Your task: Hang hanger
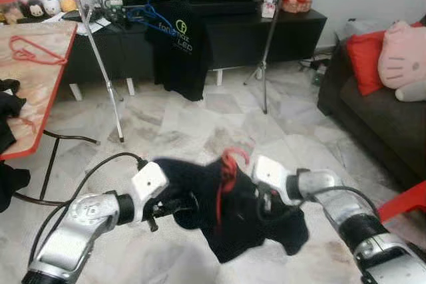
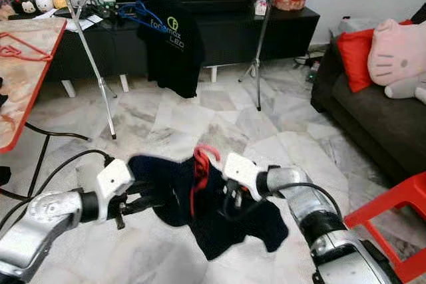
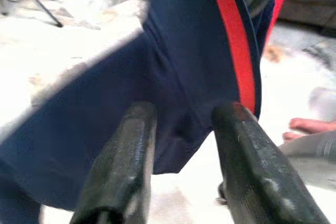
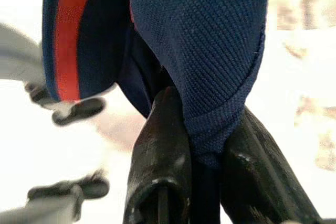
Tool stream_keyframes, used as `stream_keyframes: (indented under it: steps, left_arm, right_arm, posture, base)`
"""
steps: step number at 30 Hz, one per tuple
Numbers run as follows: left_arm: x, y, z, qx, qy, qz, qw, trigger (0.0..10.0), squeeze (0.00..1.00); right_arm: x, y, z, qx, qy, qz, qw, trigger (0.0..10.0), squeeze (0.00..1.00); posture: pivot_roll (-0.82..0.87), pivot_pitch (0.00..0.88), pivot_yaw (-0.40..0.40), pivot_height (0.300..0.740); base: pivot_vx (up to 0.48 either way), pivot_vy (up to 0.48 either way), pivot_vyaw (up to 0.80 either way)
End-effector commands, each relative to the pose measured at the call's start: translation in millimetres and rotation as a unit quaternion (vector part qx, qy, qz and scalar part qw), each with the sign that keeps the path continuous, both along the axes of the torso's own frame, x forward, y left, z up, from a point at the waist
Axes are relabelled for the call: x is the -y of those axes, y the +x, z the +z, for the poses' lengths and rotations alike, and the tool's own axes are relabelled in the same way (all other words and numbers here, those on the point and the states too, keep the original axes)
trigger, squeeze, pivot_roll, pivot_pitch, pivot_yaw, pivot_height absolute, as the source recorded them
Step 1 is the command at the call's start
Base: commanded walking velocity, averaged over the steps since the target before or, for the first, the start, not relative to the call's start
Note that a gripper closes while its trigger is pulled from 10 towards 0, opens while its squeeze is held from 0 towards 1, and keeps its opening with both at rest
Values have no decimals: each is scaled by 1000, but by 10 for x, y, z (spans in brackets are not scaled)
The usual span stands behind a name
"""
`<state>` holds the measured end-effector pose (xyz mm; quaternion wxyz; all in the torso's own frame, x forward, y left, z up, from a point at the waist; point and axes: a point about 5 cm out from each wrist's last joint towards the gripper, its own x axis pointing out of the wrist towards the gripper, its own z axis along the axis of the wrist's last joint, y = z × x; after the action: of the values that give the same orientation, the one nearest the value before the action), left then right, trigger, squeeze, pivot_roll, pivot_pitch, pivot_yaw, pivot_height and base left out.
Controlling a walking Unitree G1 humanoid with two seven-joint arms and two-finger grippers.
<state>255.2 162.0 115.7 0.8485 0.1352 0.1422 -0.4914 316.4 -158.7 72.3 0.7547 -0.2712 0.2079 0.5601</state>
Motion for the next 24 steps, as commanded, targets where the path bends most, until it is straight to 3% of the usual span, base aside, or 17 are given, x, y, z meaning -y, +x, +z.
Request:
stream_keyframes:
  steps: [1,6,20,21,22,24]
  left_arm:
    - [-1,-43,76,-5,-9,-23,1000,10000,1000]
    - [37,-90,66,-22,-6,-54,998,10000,1000]
    - [160,-29,6,-23,-13,-60,998,10000,1000]
    - [162,-30,-8,-26,-9,-61,998,10000,569]
    - [166,-46,-34,-34,-3,-69,997,10000,0]
    - [174,-61,-73,-39,2,-76,996,10000,0]
  right_arm:
    - [21,19,71,4,2,19,1000,0,0]
    - [45,-7,64,-8,-15,45,999,0,0]
    - [-28,-139,130,-29,1,137,990,0,0]
    - [-28,-136,134,-27,0,138,990,0,0]
    - [-30,-132,141,-25,0,139,990,0,0]
    - [-40,-128,156,-22,2,142,990,0,0]
  posture:
    - [10,0,-63,740]
    - [8,0,-69,740]
    - [-9,0,-72,740]
    - [-10,0,-71,740]
    - [-10,0,-71,740]
    - [-12,0,-70,740]
  base:
    - [0,0,0]
    - [0,0,0]
    - [0,0,0]
    - [0,0,0]
    - [0,0,0]
    - [0,0,0]
